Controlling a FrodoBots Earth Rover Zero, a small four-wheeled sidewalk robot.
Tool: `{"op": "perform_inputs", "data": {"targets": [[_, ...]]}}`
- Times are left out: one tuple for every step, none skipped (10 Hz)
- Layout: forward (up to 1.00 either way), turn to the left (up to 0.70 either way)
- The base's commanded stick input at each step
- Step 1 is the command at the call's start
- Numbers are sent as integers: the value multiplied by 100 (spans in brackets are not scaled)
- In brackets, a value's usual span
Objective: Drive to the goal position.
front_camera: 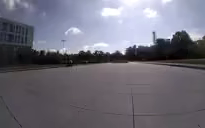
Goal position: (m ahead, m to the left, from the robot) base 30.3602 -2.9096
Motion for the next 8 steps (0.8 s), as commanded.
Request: {"op": "perform_inputs", "data": {"targets": [[70, -4], [70, -4], [70, -4], [70, -4], [70, -4], [70, -4], [70, -4], [70, -4]]}}
